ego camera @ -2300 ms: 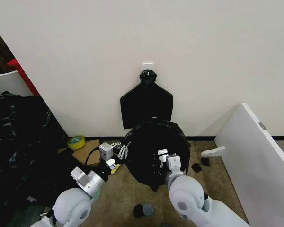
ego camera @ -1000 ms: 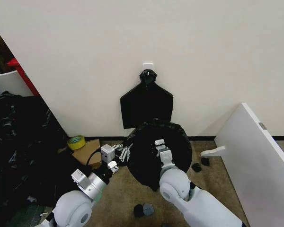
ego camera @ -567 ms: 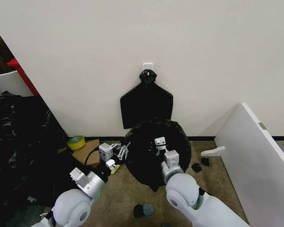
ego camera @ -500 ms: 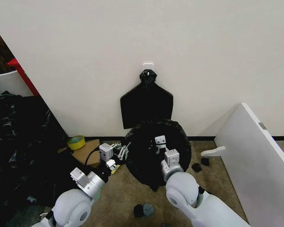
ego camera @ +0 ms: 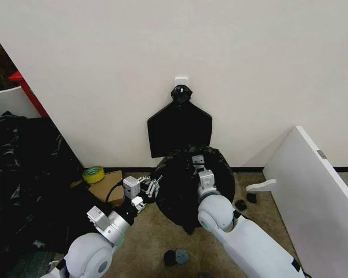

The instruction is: Place the garbage bag over the trash bin.

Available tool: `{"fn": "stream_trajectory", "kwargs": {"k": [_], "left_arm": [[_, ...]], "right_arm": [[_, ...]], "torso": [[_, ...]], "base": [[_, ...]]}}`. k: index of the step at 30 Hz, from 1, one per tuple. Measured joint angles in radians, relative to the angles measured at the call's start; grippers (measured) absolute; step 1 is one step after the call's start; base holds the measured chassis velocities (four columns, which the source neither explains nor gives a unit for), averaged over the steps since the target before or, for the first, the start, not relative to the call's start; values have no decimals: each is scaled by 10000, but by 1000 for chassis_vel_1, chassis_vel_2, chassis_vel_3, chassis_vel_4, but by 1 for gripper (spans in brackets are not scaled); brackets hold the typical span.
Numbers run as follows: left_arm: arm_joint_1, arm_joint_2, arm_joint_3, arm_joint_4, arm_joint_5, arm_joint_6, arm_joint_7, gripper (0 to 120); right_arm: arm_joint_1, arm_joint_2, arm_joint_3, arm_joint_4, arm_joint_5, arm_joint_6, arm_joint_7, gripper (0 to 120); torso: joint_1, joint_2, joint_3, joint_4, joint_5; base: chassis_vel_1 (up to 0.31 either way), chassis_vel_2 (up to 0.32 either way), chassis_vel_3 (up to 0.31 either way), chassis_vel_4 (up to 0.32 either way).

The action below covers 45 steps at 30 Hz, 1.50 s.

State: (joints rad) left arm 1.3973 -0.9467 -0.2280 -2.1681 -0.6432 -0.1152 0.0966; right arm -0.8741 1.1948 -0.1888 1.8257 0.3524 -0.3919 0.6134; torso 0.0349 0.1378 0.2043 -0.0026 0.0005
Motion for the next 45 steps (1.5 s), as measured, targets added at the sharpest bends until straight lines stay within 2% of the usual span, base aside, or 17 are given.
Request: {"fn": "stream_trajectory", "kwargs": {"k": [7,8,10,11,13,15,17,19,21,24,27,29,33,35,37,39,45], "left_arm": [[-84,-100,-43,20,-248,102,-126,5],[-177,-178,-130,99,-578,203,-285,5],[-304,-253,-244,204,-906,353,-492,5],[-386,-302,-303,284,-1112,477,-590,5],[-426,-330,-326,337,-1209,543,-643,5],[-518,-424,-371,470,-1494,735,-778,5],[-627,-615,-476,603,-1963,1053,-985,5],[-683,-769,-527,691,-2223,1218,-1101,5],[-698,-809,-537,711,-2298,1265,-1133,5],[-801,-1147,-646,771,-2989,1655,-1435,5],[-865,-1563,-828,786,-3914,2166,-1937,5],[-876,-1626,-859,798,-4064,2253,-2043,5],[-1041,-2496,-1426,956,-5900,3533,-3941,5],[-1087,-2722,-1708,1005,-6286,3748,-4326,5],[-1101,-2794,-1815,1020,-6405,3811,-4435,5],[-1141,-3177,-2629,1045,-7348,4398,-5204,5],[-1046,-3359,-3481,566,-8450,5046,-5964,5]], "right_arm": [[-409,-230,-11,627,132,146,-49,0],[-769,-540,42,1254,184,890,-577,0],[-1149,-892,91,1664,-29,1825,-1243,1],[-1451,-1152,181,1906,-330,2613,-1879,7],[-1611,-1284,254,2018,-489,3028,-2267,10],[-2003,-1584,448,2269,-802,3997,-3327,15],[-2601,-1844,807,2575,-1114,5337,-4828,27],[-2889,-1879,1137,2700,-1310,5920,-5635,34],[-2955,-1883,1218,2730,-1373,6010,-5769,38],[-3695,-1935,1880,3067,-1740,6449,-6442,53],[-4552,-1931,2280,3538,-2083,6291,-5913,65],[-4648,-1931,2299,3592,-2115,6246,-5775,67],[-5729,-1815,2256,4357,-2139,5129,-2555,86],[-5897,-1737,2250,4440,-2080,4843,-1840,91],[-5926,-1722,2250,4449,-2071,4790,-1717,94],[-6186,-1629,2292,4447,-2024,4412,-985,100],[-6501,-1518,2029,4154,-1789,4368,-1094,100]], "torso": [[0,0,0,0,1],[0,0,-1,-1,0],[0,0,-1,0,0],[0,1,-1,-1,1],[-1,0,-1,0,3],[0,0,-1,-2,-2],[0,1,-1,-3,2],[-1,0,-1,1,0],[-1,0,-1,1,1],[0,0,-1,1,2],[-1,1,-1,-2,0],[-1,0,-2,-3,2],[-1,0,-1,-2,-1],[-1,0,-1,-2,-1],[-1,0,-1,-2,0],[0,0,-1,2,0],[-1,0,-1,-1,2]], "base": [[0,0,0,0],[0,0,0,0],[0,0,0,0],[0,0,0,0],[0,0,0,0],[0,0,0,0],[0,0,0,0],[0,0,0,0],[0,0,0,0],[0,0,0,0],[0,0,0,0],[0,0,0,0],[0,0,0,0],[0,0,0,0],[0,0,0,0],[0,0,0,0],[0,0,0,0]]}}
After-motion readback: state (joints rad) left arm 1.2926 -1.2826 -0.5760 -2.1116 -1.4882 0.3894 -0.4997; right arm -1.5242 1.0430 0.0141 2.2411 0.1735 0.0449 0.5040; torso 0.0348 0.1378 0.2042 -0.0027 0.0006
